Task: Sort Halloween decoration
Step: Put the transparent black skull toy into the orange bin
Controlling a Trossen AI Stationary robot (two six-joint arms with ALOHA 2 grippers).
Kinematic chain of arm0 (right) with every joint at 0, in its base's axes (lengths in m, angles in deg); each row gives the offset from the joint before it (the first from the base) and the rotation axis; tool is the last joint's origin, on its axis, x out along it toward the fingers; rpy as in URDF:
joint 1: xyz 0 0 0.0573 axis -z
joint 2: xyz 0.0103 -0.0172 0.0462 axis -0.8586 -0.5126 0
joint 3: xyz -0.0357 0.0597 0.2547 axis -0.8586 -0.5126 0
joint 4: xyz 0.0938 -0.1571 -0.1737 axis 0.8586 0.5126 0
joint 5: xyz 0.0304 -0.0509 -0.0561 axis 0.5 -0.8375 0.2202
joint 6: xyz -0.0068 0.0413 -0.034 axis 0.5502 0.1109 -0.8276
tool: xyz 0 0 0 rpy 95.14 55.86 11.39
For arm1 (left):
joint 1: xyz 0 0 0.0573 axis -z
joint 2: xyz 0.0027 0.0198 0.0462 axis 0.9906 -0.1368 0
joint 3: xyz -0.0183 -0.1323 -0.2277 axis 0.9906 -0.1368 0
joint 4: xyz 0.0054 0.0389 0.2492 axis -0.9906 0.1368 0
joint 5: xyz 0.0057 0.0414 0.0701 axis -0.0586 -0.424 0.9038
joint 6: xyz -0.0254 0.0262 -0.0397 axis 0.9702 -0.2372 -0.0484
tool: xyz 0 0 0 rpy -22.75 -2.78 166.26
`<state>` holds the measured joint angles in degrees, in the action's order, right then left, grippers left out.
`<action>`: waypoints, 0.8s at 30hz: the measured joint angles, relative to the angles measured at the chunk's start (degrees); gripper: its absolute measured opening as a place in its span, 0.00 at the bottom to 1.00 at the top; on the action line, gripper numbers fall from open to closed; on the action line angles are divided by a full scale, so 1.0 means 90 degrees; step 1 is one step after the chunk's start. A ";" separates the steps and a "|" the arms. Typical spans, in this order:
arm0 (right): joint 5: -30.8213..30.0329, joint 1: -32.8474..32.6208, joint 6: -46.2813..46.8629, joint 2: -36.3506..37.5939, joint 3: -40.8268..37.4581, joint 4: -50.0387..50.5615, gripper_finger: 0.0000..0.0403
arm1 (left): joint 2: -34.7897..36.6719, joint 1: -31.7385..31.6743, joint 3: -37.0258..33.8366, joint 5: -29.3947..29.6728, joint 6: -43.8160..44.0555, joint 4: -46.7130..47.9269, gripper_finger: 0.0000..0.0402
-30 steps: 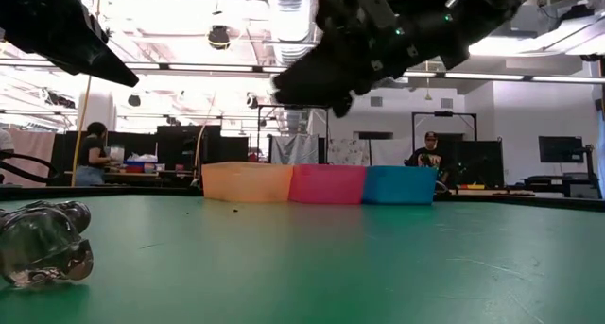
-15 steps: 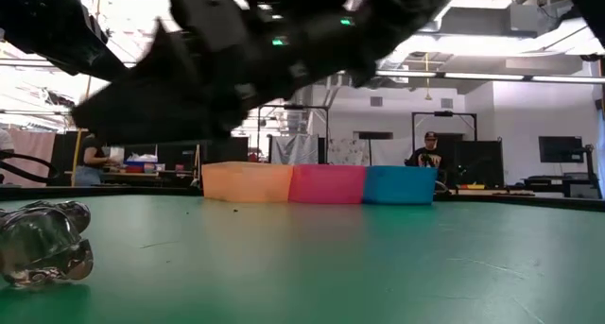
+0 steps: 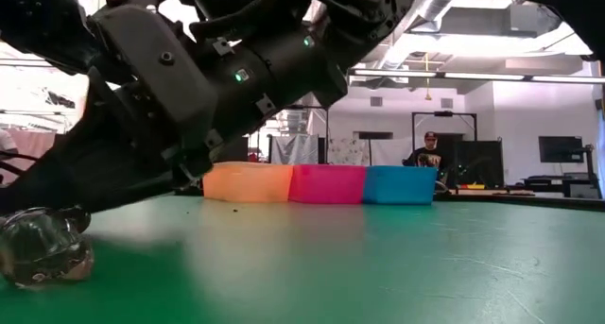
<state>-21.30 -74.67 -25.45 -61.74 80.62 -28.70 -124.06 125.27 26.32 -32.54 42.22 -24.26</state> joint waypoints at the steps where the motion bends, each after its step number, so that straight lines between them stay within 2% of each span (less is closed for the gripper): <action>1: 0.0000 -0.0007 0.0002 0.0000 0.0002 0.0100 0.59 | 0.0000 0.0010 0.0000 -0.0001 0.0002 0.0002 0.00; 8: -0.0212 0.0032 0.0022 0.0012 0.0019 0.0377 0.58 | 0.0000 0.0010 0.0000 0.0032 0.0015 0.0003 0.00; 17: -0.0508 0.0191 0.0041 0.0012 0.0019 0.0398 0.49 | 0.0000 0.0010 0.0000 0.0055 -0.0002 0.0006 0.00; 24: -0.0527 0.0309 -0.0008 0.0038 0.0027 0.0983 0.37 | 0.0000 0.0010 0.0000 0.0060 0.0051 0.0138 0.00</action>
<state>-26.04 -71.89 -25.53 -61.40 80.86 -19.86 -124.06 125.36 26.32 -32.00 42.67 -23.01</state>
